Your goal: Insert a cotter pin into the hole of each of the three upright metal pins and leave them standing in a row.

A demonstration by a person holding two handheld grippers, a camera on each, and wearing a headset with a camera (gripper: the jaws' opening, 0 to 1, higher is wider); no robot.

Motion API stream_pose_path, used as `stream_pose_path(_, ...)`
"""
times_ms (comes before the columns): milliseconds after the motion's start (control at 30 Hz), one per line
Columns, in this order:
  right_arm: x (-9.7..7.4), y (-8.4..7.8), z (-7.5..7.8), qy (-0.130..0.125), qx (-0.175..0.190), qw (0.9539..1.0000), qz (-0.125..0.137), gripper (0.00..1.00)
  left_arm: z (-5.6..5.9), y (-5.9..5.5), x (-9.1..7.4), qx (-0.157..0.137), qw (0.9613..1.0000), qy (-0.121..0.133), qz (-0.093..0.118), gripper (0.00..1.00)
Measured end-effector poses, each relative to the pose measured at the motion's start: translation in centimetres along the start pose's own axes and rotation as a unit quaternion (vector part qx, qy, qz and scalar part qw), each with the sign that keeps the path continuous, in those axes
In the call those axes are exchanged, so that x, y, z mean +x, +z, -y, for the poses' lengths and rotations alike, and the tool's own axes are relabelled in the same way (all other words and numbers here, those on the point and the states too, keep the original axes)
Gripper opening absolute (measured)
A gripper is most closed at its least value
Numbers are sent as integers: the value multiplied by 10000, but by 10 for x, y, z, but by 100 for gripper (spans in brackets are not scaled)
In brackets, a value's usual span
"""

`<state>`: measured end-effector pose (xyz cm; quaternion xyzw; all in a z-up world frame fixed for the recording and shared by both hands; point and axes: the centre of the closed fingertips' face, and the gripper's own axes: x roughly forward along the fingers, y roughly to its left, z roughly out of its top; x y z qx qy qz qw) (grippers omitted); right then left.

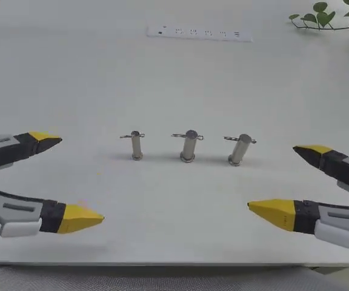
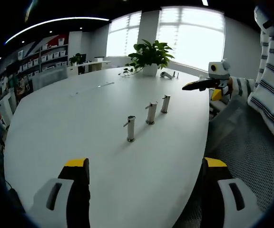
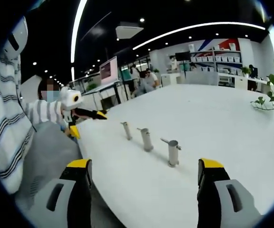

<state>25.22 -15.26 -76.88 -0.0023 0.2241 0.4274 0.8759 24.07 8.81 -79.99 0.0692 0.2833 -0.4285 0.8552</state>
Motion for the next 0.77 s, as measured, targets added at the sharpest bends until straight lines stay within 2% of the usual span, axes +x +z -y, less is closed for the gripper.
stream_pose_path(67,-2,-3,-1,-6,47,10000,-34,94,1,4,-2,-334,9992,95,185,99)
stream_pose_path(267,-6,-12,-3,-119,154,9997,-135,100,9,6,-8,-525,9979,181,326,99)
stream_pose_path(533,-10,-20,0,-216,342,9988,-293,100,10,0,-20,-614,9969,429,221,99)
stream_pose_path(767,-16,-22,7,-339,421,9979,-351,100,11,-4,-26,-639,9966,524,70,99)
